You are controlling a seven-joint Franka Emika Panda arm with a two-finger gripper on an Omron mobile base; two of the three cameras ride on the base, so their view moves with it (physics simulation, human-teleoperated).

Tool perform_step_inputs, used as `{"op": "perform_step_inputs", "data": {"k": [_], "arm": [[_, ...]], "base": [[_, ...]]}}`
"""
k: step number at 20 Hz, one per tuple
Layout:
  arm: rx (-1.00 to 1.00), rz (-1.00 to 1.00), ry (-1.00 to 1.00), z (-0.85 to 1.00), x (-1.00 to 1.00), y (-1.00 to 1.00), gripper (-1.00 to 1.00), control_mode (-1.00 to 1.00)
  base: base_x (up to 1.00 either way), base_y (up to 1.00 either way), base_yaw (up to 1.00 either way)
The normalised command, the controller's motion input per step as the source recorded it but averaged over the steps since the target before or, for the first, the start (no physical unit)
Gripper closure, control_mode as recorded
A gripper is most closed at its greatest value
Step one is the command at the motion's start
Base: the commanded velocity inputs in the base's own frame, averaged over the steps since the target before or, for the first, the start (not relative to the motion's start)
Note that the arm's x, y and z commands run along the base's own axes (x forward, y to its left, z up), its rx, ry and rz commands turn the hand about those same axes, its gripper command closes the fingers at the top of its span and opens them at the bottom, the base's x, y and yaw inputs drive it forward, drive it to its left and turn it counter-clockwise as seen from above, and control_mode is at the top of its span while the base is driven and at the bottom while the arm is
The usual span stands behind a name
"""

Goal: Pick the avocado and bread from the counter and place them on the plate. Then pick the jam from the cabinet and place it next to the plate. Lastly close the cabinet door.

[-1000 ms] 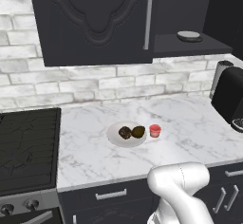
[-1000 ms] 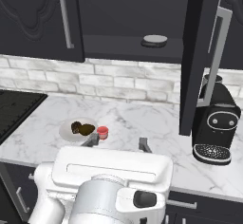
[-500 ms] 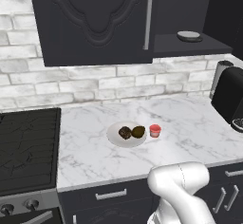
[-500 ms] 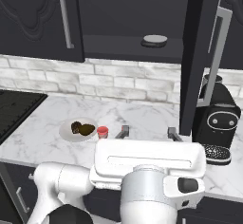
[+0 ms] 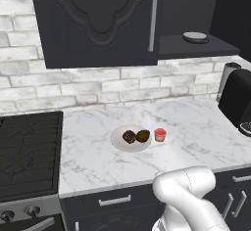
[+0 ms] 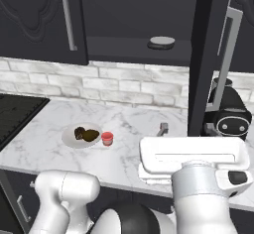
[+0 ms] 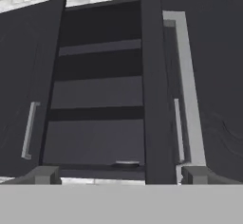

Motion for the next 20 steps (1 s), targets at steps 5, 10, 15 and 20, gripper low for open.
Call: {"op": "perform_step_inputs", "data": {"k": [5, 10, 15, 20], "arm": [[0.0, 0.21, 0.0, -0.04, 0.14, -0.46, -1.0, -1.0], [0.0, 0.25, 0.02, -0.05, 0.0, -0.37, -1.0, -1.0], [0.0, 0.22, 0.01, -0.06, 0.02, -0.28, -1.0, -1.0], [0.02, 0.11, 0.0, -0.01, 0.01, -0.1, -1.0, -1.0]], "base": [[0.0, 0.0, 0.0], [0.0, 0.0, 0.0], [0.0, 0.0, 0.0], [0.0, 0.0, 0.0]]}}
